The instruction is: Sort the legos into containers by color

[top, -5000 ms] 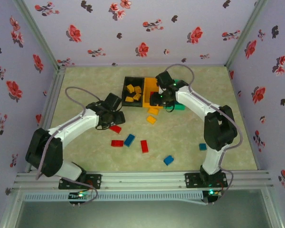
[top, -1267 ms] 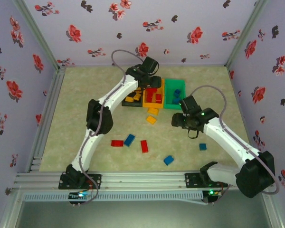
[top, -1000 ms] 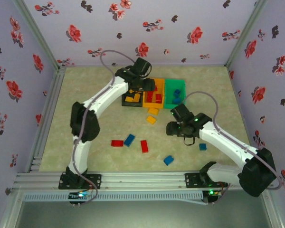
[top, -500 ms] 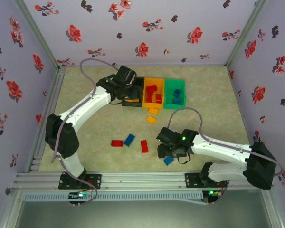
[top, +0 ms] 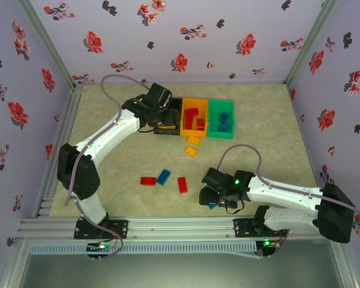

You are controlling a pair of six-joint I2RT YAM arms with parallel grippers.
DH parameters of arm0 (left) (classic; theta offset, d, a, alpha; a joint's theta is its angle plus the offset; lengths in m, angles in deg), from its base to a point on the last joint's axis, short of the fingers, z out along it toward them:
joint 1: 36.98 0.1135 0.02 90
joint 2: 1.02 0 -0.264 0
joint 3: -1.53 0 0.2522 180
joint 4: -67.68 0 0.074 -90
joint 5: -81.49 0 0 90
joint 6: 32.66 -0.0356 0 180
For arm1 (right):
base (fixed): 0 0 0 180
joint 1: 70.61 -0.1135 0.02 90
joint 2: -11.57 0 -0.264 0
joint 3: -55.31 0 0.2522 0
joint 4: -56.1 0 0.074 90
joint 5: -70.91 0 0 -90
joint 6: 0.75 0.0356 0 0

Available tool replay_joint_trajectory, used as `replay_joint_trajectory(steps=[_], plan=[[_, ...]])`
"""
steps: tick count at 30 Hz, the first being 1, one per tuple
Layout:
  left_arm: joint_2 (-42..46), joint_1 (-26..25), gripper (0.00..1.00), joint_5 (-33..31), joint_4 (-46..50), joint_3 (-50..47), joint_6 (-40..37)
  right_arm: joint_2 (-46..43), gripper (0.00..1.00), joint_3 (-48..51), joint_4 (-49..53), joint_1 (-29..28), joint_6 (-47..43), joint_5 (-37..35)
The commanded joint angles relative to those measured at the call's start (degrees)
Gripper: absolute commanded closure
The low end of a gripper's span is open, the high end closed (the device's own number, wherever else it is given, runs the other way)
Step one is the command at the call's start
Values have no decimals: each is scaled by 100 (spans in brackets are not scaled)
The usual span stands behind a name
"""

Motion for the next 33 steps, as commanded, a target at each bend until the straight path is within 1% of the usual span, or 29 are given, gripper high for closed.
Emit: replay_joint_trajectory(steps=[1, 7, 14, 16, 18, 24, 30, 33], plan=[[133, 18, 35, -53, 2, -19, 88, 108, 14, 83, -347, -54, 234, 291], [191, 19, 35, -56, 20, -52, 87, 394, 14, 42, -773, -57, 211, 342], [303, 19, 35, -60, 51, -104, 87, 724, 15, -213, -732, 18, 12, 97], [330, 19, 36, -62, 47, -123, 97, 823, 17, -301, -589, 42, -49, -14], [364, 19, 36, -69, 47, -148, 107, 932, 21, -393, -463, 61, -114, -110], [462, 19, 36, -95, 73, -209, 106, 1207, 35, -513, -288, 76, -222, -183], [493, 20, 36, -112, 91, -225, 101, 1262, 46, -556, -147, 69, -292, -288], [508, 19, 36, -116, 95, -229, 107, 1312, 54, -593, -69, 78, -328, -345]])
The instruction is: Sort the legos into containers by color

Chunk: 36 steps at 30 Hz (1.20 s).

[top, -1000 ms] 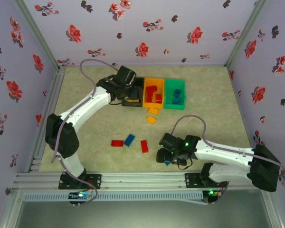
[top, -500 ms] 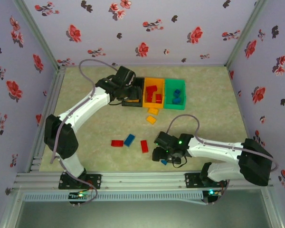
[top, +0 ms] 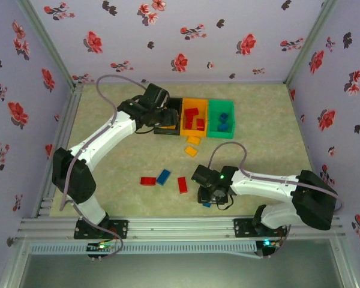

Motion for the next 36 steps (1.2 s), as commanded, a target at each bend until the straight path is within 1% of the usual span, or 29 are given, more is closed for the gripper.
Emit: replay_joint_trajectory(steps=[1, 4, 6, 9, 10, 13, 16, 22, 27, 30, 34, 35, 36], plan=[[187, 19, 36, -96, 78, -69, 87, 86, 58, -163, 288, 23, -48, -230], [232, 19, 36, -109, 93, -82, 91, 125, 67, -193, 303, 65, -75, -263], [268, 17, 36, -115, 113, -89, 80, 136, 70, -213, 333, 160, -148, -283], [310, 19, 36, -122, 151, -100, 77, 71, 72, -287, 354, 444, -378, -342], [329, 19, 37, -123, 152, -113, 83, 30, 72, -348, 352, 580, -518, -380], [412, 12, 37, -133, 154, -177, 109, 23, 72, -742, 415, 1261, -1081, -527], [486, 5, 37, -130, 141, -262, 128, 201, 72, -1315, 355, 1966, -1745, -607], [656, -16, 36, -132, 168, -453, 174, 1039, 72, -2770, 285, 3131, -2825, -638], [829, -35, 37, -167, 200, -686, 245, 1957, 72, -4011, 228, 3899, -3356, -458], [968, -65, 37, -192, 223, -830, 281, 2577, 72, -4837, 310, 4187, -3607, -295], [1192, -186, 37, -216, 223, -1067, 390, 3443, 71, -5980, 675, 4349, -3840, -285], [1240, -234, 37, -237, 228, -1120, 433, 3595, 70, -6201, 751, 4376, -3871, -275], [1295, -306, 37, -269, 236, -1200, 488, 3748, 66, -6407, 819, 4391, -3897, -266]])
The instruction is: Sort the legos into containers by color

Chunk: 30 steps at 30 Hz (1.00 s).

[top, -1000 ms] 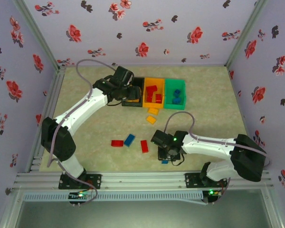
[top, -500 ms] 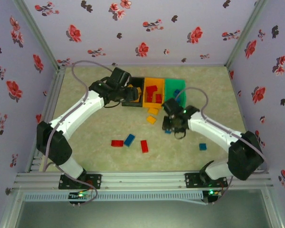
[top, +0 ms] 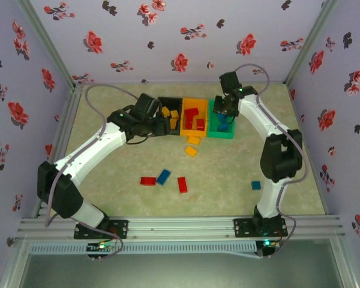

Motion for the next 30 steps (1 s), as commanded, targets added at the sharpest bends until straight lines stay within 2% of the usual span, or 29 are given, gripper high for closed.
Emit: replay_joint_trajectory(steps=[1, 4, 7, 17, 23, 30], plan=[[307, -220, 36, -186, 114, -237, 273, 414, 60, -643, 532, 45, -370, 118], [449, -449, 35, -391, 116, -475, 514, 560, 44, -897, 654, 53, -402, 212], [543, -676, 35, -623, 125, -724, 804, 430, 37, -783, 609, 53, -375, 206], [244, -1523, 32, -789, -60, -1296, 1783, -605, 36, 512, 147, 10, -210, 192], [-378, -2117, 31, -683, 54, -1088, 2134, -1104, 36, 1167, -29, -95, -130, 176], [-960, -2478, 31, -448, 175, -877, 2222, -1433, 35, 1673, -154, -210, -17, 210]])
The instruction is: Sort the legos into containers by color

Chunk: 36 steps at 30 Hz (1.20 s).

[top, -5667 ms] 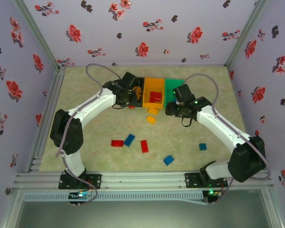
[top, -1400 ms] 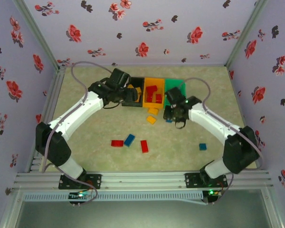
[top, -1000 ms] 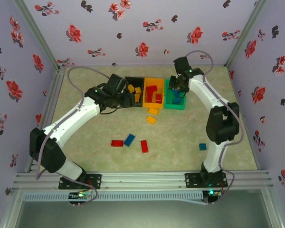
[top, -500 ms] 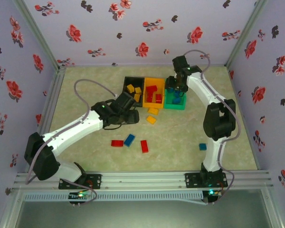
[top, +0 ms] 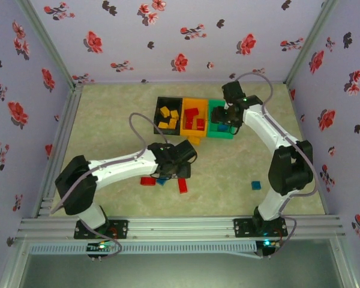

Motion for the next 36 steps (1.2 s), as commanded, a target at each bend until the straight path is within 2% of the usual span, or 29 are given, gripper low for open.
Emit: replay_joint_trajectory(steps=[1, 7, 21, 27, 36], plan=[[-194, -132, 31, 74, 197, 233, 215, -252, 35, 205, -141, -75, 134, 39], [-524, -200, 32, 408, 110, 238, 123, -426, 35, 449, -161, -140, 181, -5], [-1230, -193, 37, 693, -23, 351, -80, -738, 35, 825, -207, -146, 278, -40], [-1390, -184, 45, 725, -27, 461, -179, -871, 35, 925, -172, -143, 288, -99], [-1469, -107, 64, 727, 28, 648, -419, -1104, 35, 1047, -124, -143, 296, -198]])
